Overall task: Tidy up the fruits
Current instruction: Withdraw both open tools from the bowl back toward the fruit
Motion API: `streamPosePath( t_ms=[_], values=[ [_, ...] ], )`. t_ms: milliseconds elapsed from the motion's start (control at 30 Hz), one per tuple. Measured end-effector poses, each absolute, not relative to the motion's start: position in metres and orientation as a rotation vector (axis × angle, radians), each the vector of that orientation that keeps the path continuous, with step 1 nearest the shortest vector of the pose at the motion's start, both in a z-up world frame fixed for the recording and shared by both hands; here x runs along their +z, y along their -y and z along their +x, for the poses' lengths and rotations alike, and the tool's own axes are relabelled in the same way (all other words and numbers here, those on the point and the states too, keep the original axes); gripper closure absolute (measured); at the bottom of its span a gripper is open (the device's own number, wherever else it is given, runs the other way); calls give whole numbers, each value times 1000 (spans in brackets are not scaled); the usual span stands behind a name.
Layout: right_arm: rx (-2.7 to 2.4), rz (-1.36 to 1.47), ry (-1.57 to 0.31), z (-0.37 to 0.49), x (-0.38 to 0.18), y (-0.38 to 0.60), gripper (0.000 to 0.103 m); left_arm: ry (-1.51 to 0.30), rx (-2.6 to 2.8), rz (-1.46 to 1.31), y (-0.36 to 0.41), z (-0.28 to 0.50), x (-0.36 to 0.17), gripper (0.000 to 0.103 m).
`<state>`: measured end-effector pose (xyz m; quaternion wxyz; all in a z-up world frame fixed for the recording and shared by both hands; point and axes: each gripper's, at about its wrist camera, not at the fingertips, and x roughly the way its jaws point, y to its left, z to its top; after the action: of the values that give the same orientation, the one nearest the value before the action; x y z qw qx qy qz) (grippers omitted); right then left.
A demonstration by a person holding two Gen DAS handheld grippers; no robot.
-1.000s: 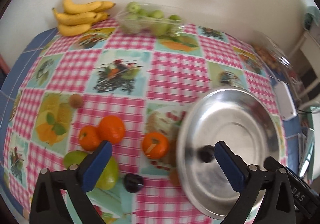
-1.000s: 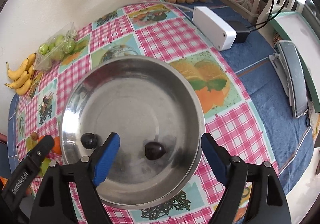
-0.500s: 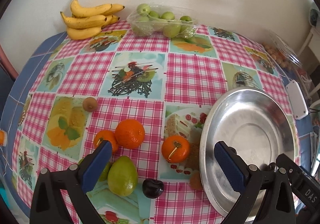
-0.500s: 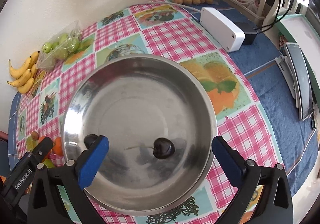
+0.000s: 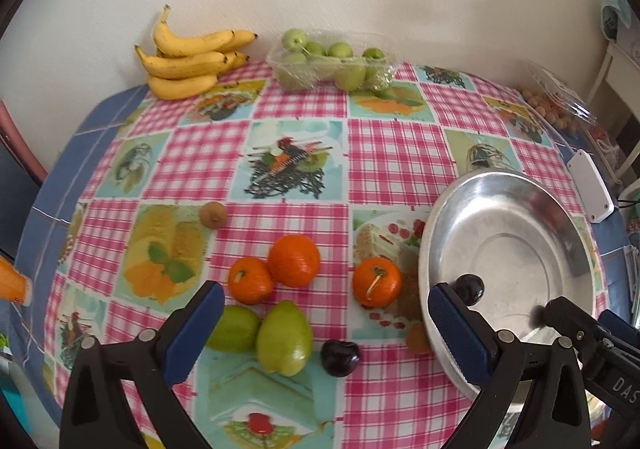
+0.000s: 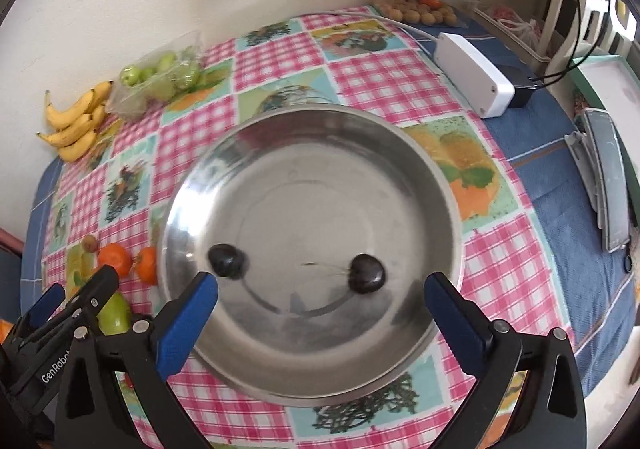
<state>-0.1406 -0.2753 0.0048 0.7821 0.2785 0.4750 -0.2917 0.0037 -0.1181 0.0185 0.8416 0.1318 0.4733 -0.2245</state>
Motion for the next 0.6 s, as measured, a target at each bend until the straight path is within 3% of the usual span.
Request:
streamPosePath(
  t_ms=[600],
  values=[
    [-612, 502, -989, -127, 20, 219, 0, -1005, -456, 145, 54, 0, 41, 0]
  ],
)
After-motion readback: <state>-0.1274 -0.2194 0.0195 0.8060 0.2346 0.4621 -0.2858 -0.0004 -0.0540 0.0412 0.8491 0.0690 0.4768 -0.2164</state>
